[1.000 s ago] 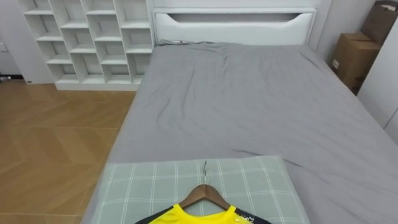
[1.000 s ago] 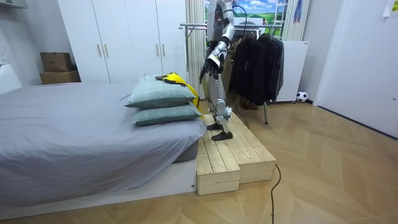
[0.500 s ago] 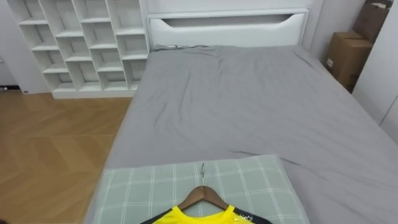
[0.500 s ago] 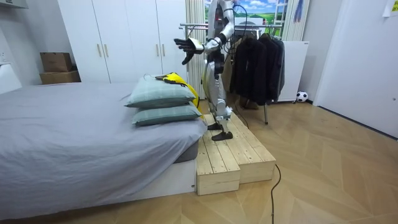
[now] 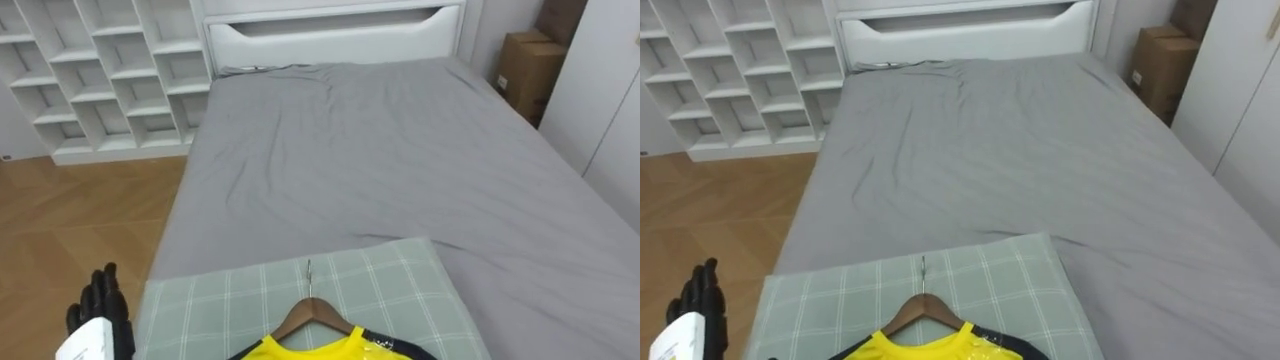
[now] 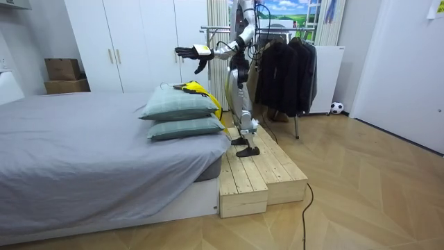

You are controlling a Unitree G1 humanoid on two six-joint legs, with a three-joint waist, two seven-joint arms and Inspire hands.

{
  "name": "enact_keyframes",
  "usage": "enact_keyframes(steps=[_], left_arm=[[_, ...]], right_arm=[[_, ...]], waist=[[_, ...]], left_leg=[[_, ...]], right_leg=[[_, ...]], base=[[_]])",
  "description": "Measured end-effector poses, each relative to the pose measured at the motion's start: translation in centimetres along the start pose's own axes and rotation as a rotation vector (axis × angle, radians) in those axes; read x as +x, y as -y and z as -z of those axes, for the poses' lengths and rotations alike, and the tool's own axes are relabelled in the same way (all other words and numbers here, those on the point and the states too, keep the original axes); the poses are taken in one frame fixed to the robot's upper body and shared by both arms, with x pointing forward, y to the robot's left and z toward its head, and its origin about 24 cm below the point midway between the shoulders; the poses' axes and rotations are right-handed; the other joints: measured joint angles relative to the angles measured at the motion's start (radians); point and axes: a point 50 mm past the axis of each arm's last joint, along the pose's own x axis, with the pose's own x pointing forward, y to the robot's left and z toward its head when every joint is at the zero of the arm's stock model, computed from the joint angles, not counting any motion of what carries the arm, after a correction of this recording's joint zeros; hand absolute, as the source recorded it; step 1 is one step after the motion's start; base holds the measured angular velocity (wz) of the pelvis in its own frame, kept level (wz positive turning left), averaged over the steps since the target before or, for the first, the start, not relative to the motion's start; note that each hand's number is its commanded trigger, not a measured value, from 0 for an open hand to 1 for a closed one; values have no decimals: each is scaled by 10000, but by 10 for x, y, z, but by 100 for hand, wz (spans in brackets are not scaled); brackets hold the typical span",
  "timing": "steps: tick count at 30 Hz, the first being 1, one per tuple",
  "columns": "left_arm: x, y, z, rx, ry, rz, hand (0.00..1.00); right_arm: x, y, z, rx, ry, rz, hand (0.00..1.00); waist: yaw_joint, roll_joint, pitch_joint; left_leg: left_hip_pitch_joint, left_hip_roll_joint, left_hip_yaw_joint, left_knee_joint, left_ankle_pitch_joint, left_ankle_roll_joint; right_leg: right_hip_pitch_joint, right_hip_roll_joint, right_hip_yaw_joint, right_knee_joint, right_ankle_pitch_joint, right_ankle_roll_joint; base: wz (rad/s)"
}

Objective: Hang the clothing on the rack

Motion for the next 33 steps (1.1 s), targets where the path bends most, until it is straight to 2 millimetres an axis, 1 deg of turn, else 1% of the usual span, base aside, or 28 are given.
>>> enact_keyframes(steps=[5,19,24,27,28,29,31,32,33], left_arm=[[-1,2,-1,27,22,321,0],[-1,4,0,198,13,570,0],[-2,6,-2,347,138,689,0],[-2,9,-4,407,262,914,0],[-1,10,-6,453,262,1026,0],[3,10,-9,485,335,1086,0],[7,13,-16,514,548,1226,0],[9,16,-19,541,670,1352,0],[10,19,-21,589,730,1517,0]], right_arm=[[0,-1,0,-6,4,8,0],[0,-1,-1,-59,-11,-8,0],[0,-1,-1,-87,-19,-7,0],[0,-2,-2,-281,1,-43,0],[1,-3,-4,-434,17,-72,0],[1,-3,-7,-687,72,-77,0],[1,-3,-12,-1030,154,-48,0],[1,-4,-14,-1204,170,-59,0],[1,-5,-16,-1296,200,-78,0]], waist=[[-31,-23,-7],[-31,-58,16],[-89,-81,16],[-96,-157,27],[-115,-211,13],[-114,-257,24],[-116,-264,25],[-127,-330,64],[-130,-295,41]], left_leg=[[13,5,0,-2,0,1],[6,-2,5,0,0,0],[6,-2,-3,7,1,1],[-29,-3,7,5,1,1],[-96,-2,6,25,1,1],[-219,2,4,68,2,1],[-418,4,-2,133,4,4],[-511,-3,-2,136,10,15],[-582,-5,0,135,15,20]], right_leg=[[-1,-3,5,2,1,2],[-73,-8,3,0,5,7],[-34,-13,4,17,6,4],[-66,-23,10,12,6,4],[-140,-24,10,38,6,4],[-252,-24,8,69,8,0],[-413,-10,6,191,10,-2],[-501,-15,3,212,11,-2],[-577,-14,2,227,14,-3]], base=[[0],[0],[0],[0],[0],[0],[0],[0],[0]])
